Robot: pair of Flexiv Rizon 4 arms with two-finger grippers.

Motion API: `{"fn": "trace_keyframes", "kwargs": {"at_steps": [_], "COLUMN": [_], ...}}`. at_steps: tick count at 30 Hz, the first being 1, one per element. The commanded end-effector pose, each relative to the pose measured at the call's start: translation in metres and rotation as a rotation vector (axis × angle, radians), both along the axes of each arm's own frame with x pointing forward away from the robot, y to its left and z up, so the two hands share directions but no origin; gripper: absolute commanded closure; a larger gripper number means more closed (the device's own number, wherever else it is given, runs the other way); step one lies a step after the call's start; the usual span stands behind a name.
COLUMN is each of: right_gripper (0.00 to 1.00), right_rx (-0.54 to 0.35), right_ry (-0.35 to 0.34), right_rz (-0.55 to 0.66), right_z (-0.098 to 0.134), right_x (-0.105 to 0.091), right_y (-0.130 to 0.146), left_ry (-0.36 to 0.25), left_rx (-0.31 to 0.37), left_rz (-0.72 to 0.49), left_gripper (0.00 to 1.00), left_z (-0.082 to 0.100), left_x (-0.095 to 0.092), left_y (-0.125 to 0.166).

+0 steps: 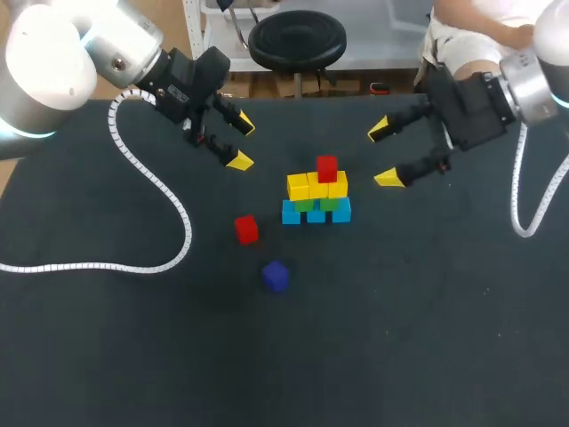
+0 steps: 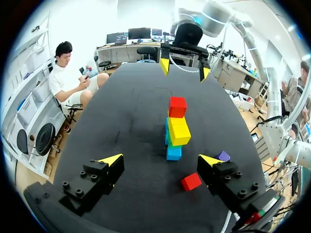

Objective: Place the blue cubes, place green cubes on the blue cubes, place the yellow cubes on the green cubes, then place the red cubes on the yellow cubes, and place purple cube on the red cubes.

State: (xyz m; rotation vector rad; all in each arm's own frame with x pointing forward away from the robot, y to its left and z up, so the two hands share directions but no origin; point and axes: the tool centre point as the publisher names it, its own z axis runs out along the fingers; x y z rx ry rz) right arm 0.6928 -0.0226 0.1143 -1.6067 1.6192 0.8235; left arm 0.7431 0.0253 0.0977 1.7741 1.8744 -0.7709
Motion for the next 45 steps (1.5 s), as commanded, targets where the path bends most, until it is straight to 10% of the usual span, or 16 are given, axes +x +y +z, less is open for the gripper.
{"fn": "trace_keyframes", "kwargs": {"at_steps": [1, 19, 24, 36, 45], "right_gripper": [0.0, 0.0, 0.0, 0.0, 0.0], "right_rx": [0.013, -0.009, -0.009, -0.009, -0.009], "right_ry": [-0.004, 0.011, 0.011, 0.011, 0.011], "right_rz": [-0.008, -0.022, -0.022, -0.022, -0.022], "right_z": [-0.001, -0.001, -0.001, -0.001, -0.001], "right_x": [-0.005, -0.006, -0.006, -0.006, -0.006], "right_y": [-0.009, -0.012, -0.012, -0.012, -0.012], "left_ry": [0.004, 0.004, -0.049, 0.056, 0.078], "left_rx": [0.004, 0.004, 0.11, 0.09, 0.23], "left_rz": [-0.003, -0.003, -0.034, 0.142, 0.26], "left_gripper": [0.0, 0.0, 0.0, 0.0, 0.0], "left_z": [0.0, 0.0, 0.025, -0.021, -0.04], "left_x": [0.002, 0.002, -0.008, -0.041, -0.071], "left_y": [0.0, 0.0, -0.009, 0.01, 0.035]}}
